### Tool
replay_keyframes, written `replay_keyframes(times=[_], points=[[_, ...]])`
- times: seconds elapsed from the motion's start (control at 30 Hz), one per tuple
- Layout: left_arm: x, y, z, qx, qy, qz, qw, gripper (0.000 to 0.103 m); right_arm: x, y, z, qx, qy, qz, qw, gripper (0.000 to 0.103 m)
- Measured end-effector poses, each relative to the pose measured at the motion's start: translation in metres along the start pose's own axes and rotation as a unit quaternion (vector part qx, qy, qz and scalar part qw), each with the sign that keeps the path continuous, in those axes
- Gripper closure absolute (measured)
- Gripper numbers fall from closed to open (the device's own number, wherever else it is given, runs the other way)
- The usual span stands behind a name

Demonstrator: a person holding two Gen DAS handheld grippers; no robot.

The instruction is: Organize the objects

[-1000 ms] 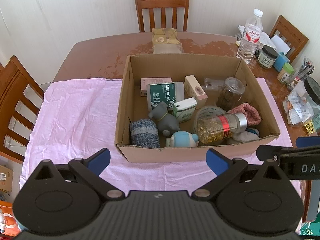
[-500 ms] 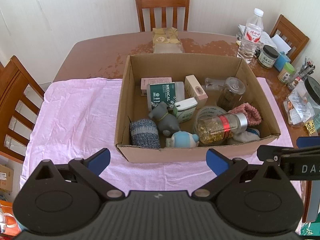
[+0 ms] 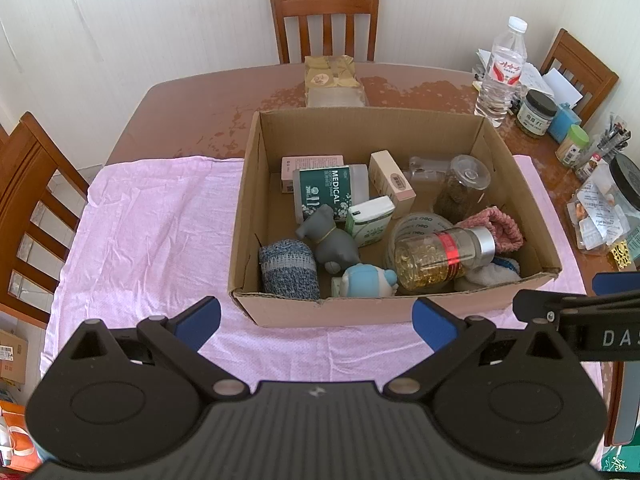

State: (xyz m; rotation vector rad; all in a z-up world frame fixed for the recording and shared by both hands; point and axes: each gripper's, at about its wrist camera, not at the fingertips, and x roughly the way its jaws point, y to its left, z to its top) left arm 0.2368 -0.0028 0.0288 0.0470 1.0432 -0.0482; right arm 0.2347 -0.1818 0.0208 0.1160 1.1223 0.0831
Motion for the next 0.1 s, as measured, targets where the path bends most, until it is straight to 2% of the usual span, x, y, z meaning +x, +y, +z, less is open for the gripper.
replay_keyframes(times=[0.1], points=[[0.0010, -0.0002, 0.0004, 0.003, 0.000, 0.001, 1.0000, 0.001, 0.0003, 0.0004, 0.0004, 0.000, 0.000, 0.001, 1.000, 0.000]])
